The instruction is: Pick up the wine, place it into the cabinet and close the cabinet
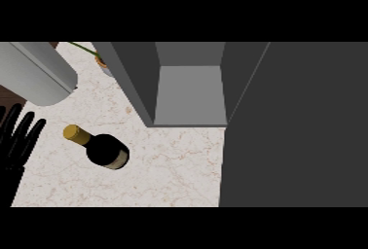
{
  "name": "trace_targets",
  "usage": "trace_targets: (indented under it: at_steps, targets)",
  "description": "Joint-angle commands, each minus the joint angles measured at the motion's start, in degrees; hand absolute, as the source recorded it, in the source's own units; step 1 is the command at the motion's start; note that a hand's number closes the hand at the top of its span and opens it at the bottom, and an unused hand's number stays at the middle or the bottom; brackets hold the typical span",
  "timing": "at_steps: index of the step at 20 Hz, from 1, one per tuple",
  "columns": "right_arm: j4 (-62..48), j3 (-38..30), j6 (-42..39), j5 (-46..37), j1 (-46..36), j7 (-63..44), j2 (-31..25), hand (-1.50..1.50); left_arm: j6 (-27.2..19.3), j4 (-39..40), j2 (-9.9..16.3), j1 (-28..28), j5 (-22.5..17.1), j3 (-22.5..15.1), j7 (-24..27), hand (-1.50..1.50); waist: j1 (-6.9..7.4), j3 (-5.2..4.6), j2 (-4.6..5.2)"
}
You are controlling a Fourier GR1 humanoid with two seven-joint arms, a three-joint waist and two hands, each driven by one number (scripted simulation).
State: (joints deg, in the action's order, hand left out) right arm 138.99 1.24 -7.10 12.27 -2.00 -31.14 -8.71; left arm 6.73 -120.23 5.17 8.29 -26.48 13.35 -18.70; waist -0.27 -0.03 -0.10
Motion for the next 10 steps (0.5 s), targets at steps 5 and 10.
trace_targets:
  at_steps: [5, 10]
  targets:
    - [12.58, 1.17, 1.96, 3.16, 3.84, -5.58, 1.08, -1.5, 1.71, 7.89, -3.75, 1.89, 5.9, -0.88, 9.63, -1.5, -0.36, 0.01, -0.1]
    - [13.07, -3.44, 0.78, 8.47, 2.77, -7.63, -0.76, -1.5, 4.22, 12.71, -2.21, 1.84, 6.65, 1.47, 14.6, -1.5, -0.42, 0.02, -0.15]
